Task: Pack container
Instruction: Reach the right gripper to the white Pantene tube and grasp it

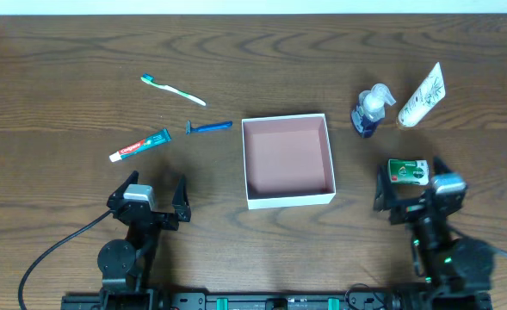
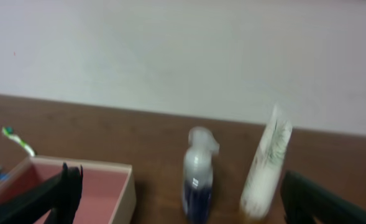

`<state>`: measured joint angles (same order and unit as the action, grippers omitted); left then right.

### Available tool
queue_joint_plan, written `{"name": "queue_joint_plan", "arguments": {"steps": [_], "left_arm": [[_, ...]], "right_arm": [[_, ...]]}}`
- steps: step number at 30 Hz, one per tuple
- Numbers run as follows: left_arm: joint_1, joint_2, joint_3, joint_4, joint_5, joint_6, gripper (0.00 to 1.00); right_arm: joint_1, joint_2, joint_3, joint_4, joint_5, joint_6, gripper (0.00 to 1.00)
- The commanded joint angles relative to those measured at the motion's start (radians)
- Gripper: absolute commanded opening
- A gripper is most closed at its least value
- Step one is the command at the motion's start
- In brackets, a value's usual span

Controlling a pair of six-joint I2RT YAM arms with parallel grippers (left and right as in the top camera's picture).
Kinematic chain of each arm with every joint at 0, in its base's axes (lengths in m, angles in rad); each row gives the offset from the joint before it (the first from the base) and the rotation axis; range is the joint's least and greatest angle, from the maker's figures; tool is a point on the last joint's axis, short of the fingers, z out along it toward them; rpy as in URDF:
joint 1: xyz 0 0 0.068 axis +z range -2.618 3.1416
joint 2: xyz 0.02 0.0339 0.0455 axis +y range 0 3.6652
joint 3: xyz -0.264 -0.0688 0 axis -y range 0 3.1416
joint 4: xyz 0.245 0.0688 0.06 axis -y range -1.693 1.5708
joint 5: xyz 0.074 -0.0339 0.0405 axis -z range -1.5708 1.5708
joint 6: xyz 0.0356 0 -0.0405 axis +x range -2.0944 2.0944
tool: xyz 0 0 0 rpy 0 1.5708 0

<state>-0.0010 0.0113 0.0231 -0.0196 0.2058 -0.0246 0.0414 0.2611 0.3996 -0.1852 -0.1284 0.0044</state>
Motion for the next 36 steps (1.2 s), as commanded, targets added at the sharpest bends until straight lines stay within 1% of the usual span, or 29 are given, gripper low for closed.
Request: {"name": "queue_joint_plan", "arguments": {"steps": [1,9,11,13,17,20,27,32,36], "left_arm": [[0.005,0.0,-0.019,-0.032,0.013,0.013,0.98],[0.005,0.0,-0.019,-0.032,0.013,0.013,0.98],[0.005,0.0,-0.019,-0.032,0.013,0.013,0.98],[0.005,0.0,-0.019,-0.032,0.013,0.013,0.98],[0.005,0.0,-0.019,-0.032,0.013,0.013,0.98],[0.005,0.0,-0.019,-0.032,0.013,0.013,0.98],[0.005,0.0,-0.019,-0.032,0.013,0.013,0.98],[0.005,0.0,-0.019,-0.032,0.013,0.013,0.98],[0.005,0.0,-0.019,-0.032,0.013,0.013,0.98]], "right_arm": [[-0.009,0.2,0.248,-0.079,-0.017,-0.09,0.99],[-0.01,0.811,0.895,-0.504,-0.021,-0.171,0.99],[-0.01,0.937,1.02,-0.59,-0.055,-0.166,0.99],[-0.01,1.061,1.116,-0.645,-0.023,-0.17,0.99],[-0.016,1.157,1.142,-0.626,0.075,-0.168,0.99],[-0.047,1.2,1.142,-0.622,0.116,-0.121,0.99],[-0.185,1.231,1.141,-0.62,0.071,-0.129,0.99],[-0.265,1.245,1.141,-0.595,0.01,-0.129,0.97],[-0.304,1.306,1.141,-0.591,-0.055,-0.129,0.93]]}}
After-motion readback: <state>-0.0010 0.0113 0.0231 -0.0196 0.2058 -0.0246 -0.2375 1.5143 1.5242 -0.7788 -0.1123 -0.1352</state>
